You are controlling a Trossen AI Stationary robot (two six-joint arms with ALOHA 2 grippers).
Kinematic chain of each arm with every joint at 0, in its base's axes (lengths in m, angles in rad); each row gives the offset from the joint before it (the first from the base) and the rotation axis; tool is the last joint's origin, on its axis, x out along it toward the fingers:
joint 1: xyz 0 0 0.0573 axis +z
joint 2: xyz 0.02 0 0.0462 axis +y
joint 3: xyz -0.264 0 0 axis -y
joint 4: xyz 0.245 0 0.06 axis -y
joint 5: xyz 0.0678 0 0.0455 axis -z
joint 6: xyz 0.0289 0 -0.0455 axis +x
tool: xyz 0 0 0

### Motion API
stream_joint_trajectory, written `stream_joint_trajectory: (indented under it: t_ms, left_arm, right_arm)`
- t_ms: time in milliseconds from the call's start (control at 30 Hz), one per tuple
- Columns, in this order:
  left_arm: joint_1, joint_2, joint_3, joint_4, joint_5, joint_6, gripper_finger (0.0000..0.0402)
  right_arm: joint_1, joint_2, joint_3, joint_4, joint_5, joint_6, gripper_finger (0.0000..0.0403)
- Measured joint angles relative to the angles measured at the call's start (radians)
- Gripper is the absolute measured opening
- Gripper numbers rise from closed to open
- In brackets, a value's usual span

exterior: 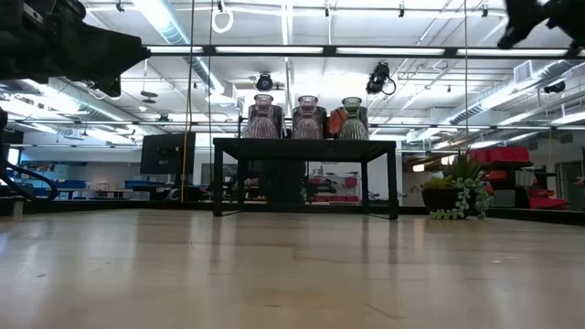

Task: Pick & Place candle stick holders
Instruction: Return to Home Position

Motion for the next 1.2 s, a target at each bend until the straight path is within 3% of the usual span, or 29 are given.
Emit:
stream_joint_trajectory:
  t_ms: [133,200,267,333,567,767,933,1200]
  left_arm:
    - [0.0,0.0,0.0,0.0,0.0,0.0,0.0115]
    - [0.0,0.0,0.0,0.0,0.0,0.0,0.0115]
    - [0.0,0.0,0.0,0.0,0.0,0.0,0.0115]
    - [0.0,0.0,0.0,0.0,0.0,0.0,0.0115]
    - [-0.009,0.0,0.0,0.0,0.0,0.0,0.0115]
    - [-0.023,0.0,0.0,0.0,0.0,0.0,0.0115]
    - [-0.026,0.001,0.0,0.0,0.0,0.0,0.0115]
    - [-0.024,0.001,0.0,-0.043,0.035,-0.006,0.0115]
  right_arm:
    - [0.0,0.0,0.0,-0.193,-0.392,-0.204,0.0269]
    - [-0.001,0.001,-0.001,-0.318,-0.47,-0.299,0.0269]
    - [-0.001,0.001,-0.001,-0.398,-0.473,-0.307,0.0269]
    - [-0.001,0.001,-0.001,-0.409,-0.424,-0.247,0.0269]
    - [-0.001,0.001,-0.001,-0.438,0.042,-0.141,0.0269]
    - [-0.001,0.001,-0.001,-0.436,0.304,-0.14,0.0269]
    - [-0.001,0.001,-0.001,-0.436,0.403,-0.14,0.0269]
    - [-0.001,0.001,-0.001,-0.436,0.417,-0.137,0.0269]
